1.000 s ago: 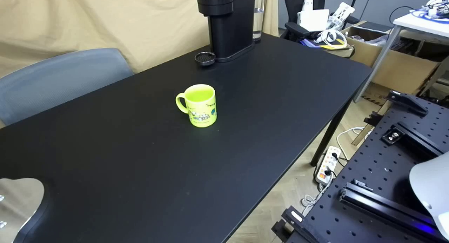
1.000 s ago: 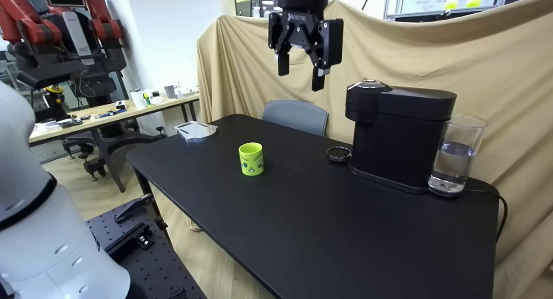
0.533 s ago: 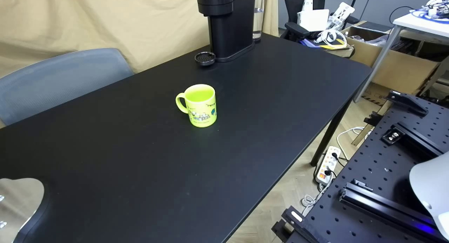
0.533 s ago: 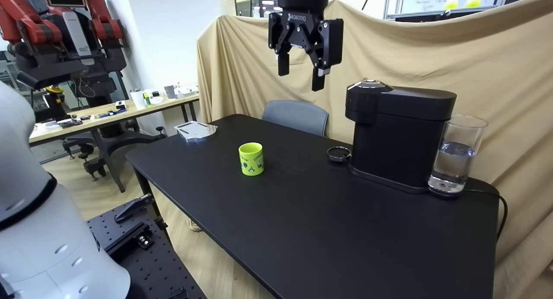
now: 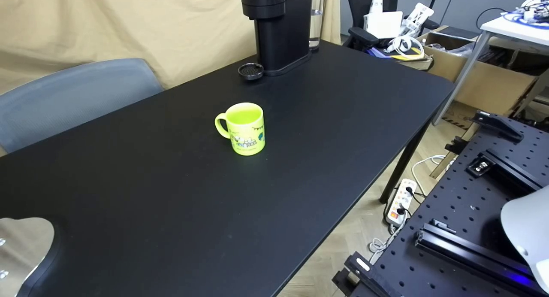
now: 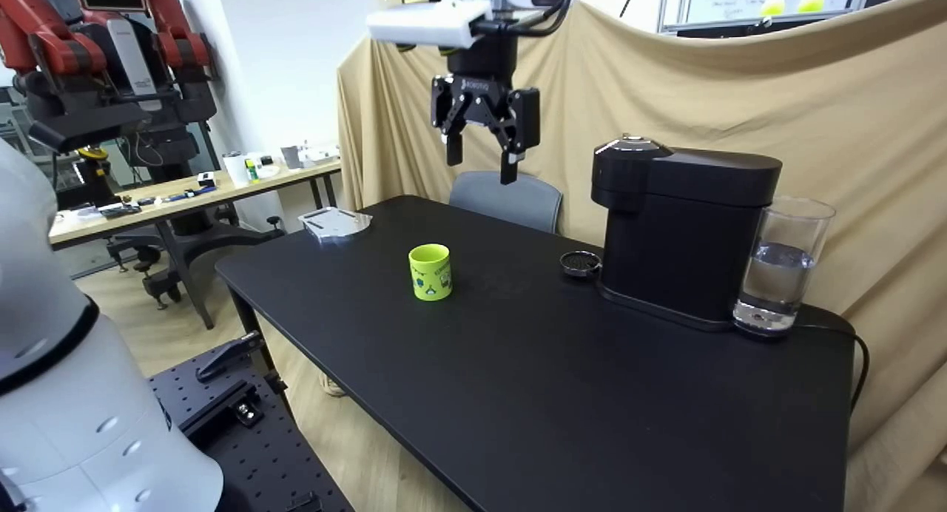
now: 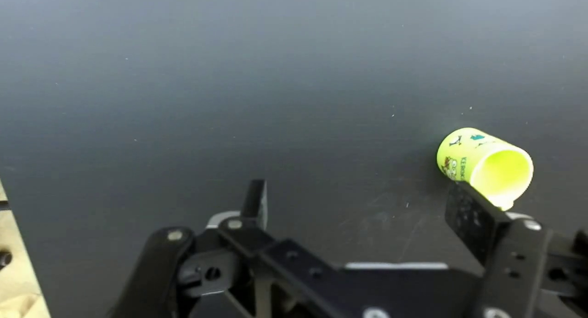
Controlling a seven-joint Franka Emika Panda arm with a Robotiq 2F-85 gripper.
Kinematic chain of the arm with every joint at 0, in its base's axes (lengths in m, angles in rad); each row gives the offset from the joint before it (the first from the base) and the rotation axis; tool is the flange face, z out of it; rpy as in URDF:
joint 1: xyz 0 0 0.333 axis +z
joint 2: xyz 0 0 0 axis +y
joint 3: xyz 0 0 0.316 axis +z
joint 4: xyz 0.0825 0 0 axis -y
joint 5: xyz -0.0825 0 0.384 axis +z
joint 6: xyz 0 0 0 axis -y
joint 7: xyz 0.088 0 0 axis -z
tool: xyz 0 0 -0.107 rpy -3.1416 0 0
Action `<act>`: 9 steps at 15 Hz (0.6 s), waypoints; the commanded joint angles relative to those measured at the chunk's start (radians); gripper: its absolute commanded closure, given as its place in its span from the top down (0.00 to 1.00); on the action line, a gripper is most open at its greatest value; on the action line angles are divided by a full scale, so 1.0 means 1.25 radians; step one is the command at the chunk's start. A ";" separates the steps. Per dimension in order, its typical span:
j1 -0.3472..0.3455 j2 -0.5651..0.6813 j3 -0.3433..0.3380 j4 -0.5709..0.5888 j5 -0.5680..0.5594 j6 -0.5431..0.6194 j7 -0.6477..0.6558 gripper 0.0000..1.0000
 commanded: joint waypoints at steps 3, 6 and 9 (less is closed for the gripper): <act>0.067 0.110 0.129 -0.083 -0.062 0.321 0.069 1.00; 0.076 0.120 0.134 -0.083 -0.044 0.320 0.054 1.00; 0.072 0.121 0.126 -0.081 -0.043 0.318 0.048 1.00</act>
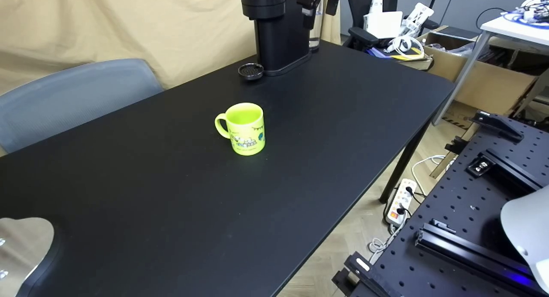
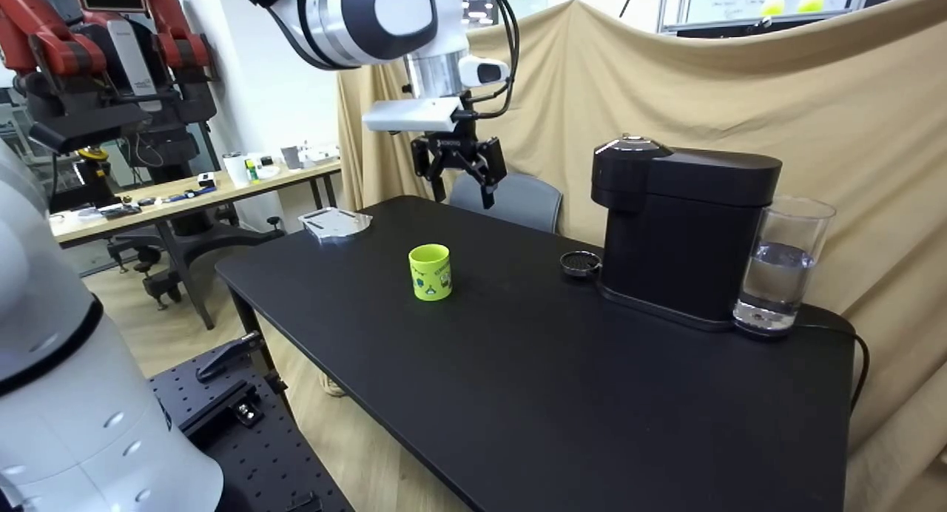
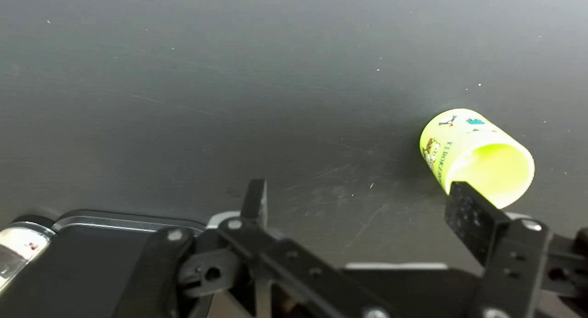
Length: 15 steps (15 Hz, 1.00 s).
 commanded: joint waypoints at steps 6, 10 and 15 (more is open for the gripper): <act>0.042 0.143 0.036 0.080 -0.024 -0.072 -0.056 1.00; 0.072 0.270 0.082 0.169 -0.084 -0.065 -0.037 1.00; 0.102 0.397 0.097 0.285 -0.162 -0.058 -0.028 1.00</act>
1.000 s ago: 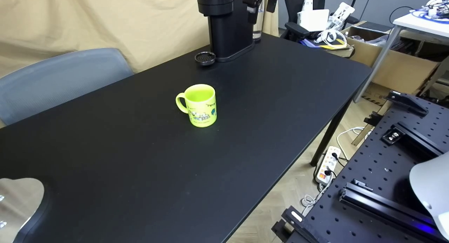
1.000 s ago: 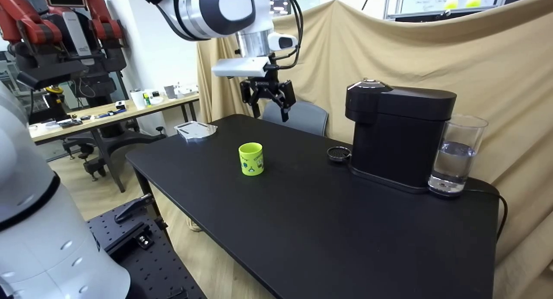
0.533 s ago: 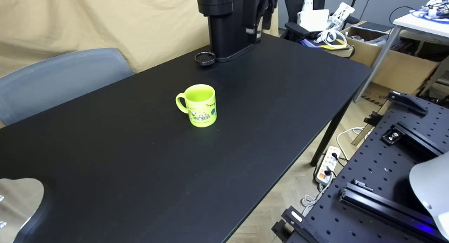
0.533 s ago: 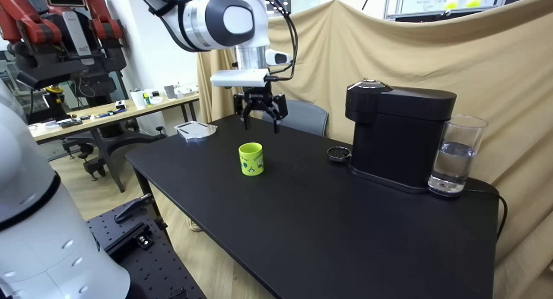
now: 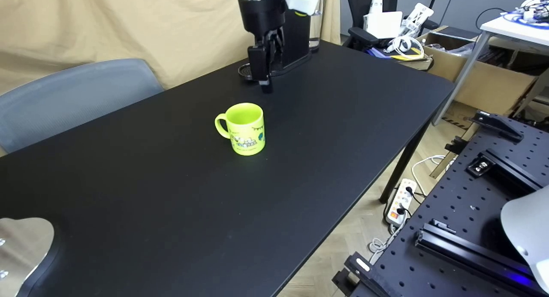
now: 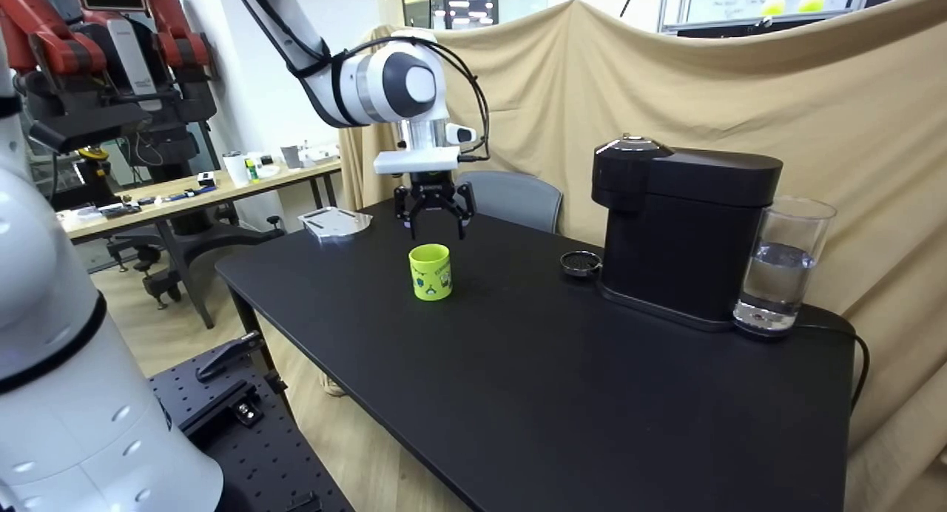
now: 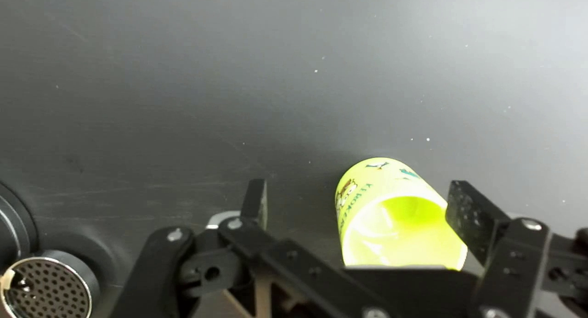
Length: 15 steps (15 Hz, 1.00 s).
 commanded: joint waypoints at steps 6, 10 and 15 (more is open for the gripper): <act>0.008 0.103 0.006 0.100 -0.052 0.012 0.004 1.00; 0.019 0.156 -0.002 0.134 -0.069 -0.004 0.027 1.00; 0.032 0.215 -0.003 0.166 -0.082 0.000 0.024 0.66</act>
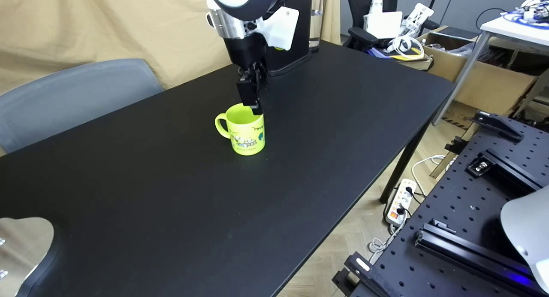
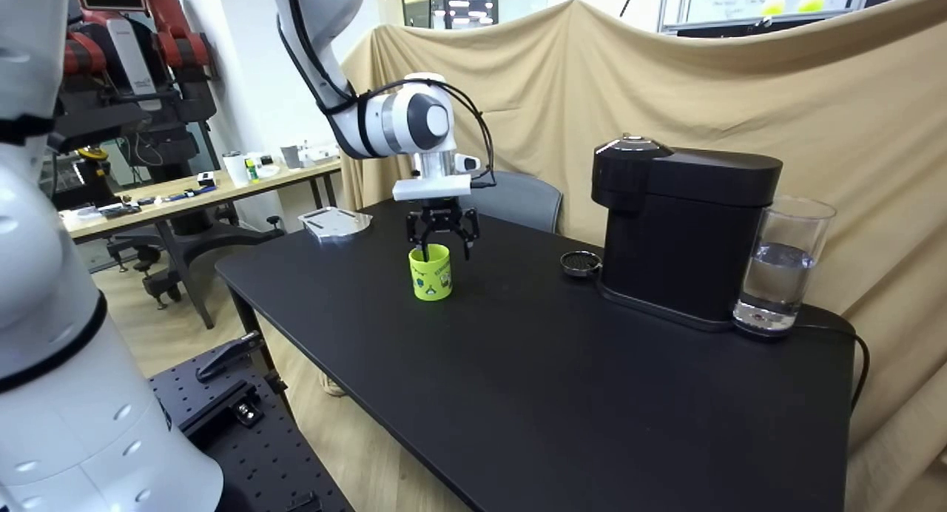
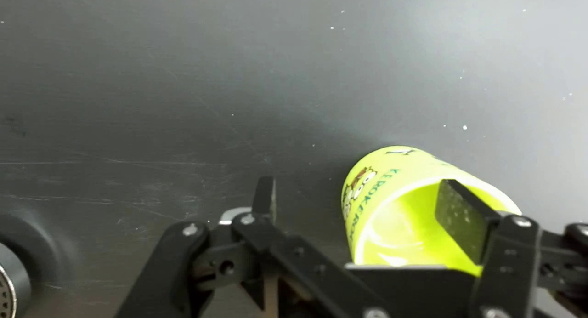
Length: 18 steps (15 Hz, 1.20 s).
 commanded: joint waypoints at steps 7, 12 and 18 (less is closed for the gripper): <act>0.023 0.093 -0.001 0.095 -0.014 -0.004 0.019 0.19; 0.011 0.095 0.011 0.105 -0.003 -0.008 -0.014 0.00; -0.024 0.032 0.027 0.060 0.016 -0.005 -0.078 0.03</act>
